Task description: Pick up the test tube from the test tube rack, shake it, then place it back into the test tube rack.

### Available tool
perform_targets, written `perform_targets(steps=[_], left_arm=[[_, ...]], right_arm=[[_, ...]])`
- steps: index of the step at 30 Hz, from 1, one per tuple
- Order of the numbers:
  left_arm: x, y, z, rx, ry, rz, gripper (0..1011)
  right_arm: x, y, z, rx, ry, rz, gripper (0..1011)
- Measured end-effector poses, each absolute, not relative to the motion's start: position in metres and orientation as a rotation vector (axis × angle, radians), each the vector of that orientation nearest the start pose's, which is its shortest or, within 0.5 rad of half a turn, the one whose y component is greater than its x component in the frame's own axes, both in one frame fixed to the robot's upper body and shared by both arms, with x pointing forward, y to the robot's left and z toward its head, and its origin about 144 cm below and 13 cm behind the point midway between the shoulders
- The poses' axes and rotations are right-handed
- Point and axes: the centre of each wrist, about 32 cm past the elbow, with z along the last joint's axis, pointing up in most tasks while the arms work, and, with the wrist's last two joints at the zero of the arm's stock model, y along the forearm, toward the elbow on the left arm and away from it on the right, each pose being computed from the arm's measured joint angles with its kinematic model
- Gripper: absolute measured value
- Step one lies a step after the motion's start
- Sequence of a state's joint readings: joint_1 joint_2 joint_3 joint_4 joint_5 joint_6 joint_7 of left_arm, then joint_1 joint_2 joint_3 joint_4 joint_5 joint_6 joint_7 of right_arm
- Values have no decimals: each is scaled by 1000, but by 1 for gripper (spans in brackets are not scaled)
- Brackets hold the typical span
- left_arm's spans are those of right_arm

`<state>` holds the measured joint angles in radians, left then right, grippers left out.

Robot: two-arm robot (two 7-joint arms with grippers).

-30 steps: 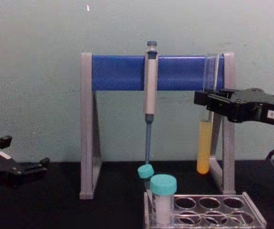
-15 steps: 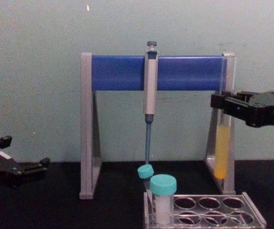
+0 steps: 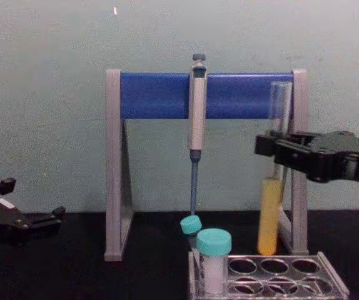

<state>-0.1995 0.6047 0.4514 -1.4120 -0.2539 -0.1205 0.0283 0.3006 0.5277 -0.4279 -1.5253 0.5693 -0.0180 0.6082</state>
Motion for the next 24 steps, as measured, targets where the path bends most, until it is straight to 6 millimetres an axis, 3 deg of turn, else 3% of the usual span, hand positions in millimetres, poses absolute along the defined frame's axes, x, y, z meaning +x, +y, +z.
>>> perform_targets(steps=[6,14,24], left_arm=[[489,310,1140,304,-285,1248,1010],[489,310,1140,304,-285,1248,1010],[489,310,1140,304,-285,1248,1010]], right_arm=[[537,-256,1204,27,-62,-583,232],[560,-256,1205,34,-80,-596,230],[561,-267,1205,24,-80,-644,232]])
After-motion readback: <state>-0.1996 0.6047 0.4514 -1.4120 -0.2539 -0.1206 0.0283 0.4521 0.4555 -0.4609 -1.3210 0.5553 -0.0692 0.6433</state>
